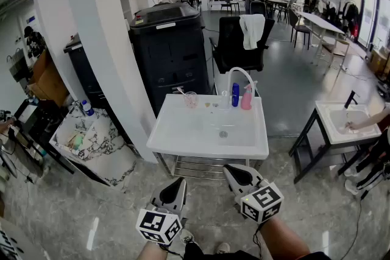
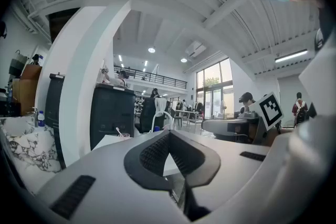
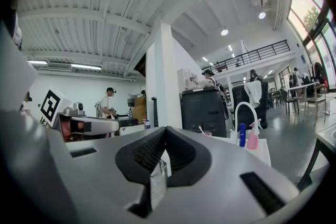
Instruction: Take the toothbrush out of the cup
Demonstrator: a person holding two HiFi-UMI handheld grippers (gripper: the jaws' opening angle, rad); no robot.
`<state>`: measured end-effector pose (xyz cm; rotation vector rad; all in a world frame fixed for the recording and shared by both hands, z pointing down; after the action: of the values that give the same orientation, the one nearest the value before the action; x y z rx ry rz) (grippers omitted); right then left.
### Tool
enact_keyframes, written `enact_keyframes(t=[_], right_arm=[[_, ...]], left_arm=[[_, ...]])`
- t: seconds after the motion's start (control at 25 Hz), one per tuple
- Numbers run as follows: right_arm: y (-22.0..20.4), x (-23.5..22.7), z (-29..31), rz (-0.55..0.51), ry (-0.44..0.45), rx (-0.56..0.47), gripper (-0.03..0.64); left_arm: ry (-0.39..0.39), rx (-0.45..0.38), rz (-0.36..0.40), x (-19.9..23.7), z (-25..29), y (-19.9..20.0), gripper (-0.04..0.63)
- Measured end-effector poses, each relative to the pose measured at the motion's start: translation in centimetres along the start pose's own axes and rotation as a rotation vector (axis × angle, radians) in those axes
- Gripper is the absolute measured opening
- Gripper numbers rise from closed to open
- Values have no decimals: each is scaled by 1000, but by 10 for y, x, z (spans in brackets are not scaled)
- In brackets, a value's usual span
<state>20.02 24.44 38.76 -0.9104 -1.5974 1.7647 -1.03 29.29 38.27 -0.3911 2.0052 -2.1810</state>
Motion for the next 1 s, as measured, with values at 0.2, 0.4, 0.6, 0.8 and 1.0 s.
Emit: enact_keyframes(t=[0.2,0.4,0.6,0.8,1.0], right_arm=[[0,4,-2,-3,2,-2,17],[-2,6,-4,-4,1,0,17],[-5,8,0,3,12,-13,17],[-4,7,9,9,16,-15,17],[-7,2,20,25,16,-15,17]], left_arm=[[-1,-5,2,-1,-4,0,17],[0,-7,2,-2,-7,-2,17],[-1,-9,2,2,-7,-4,17],[2,-4,9,10,-6,-3,17],[2,7,12,20,1,-5,17]])
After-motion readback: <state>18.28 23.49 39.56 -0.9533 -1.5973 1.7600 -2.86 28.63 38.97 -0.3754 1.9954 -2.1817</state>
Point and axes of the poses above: the fingertips, and each gripper's own axes: z forward along the fingers, x to its left, y out of its top, the point moved 7 cm from there along -z, backward along the fingers, and after that the axes turned 10 degrees about y, right-handed, at the moved point
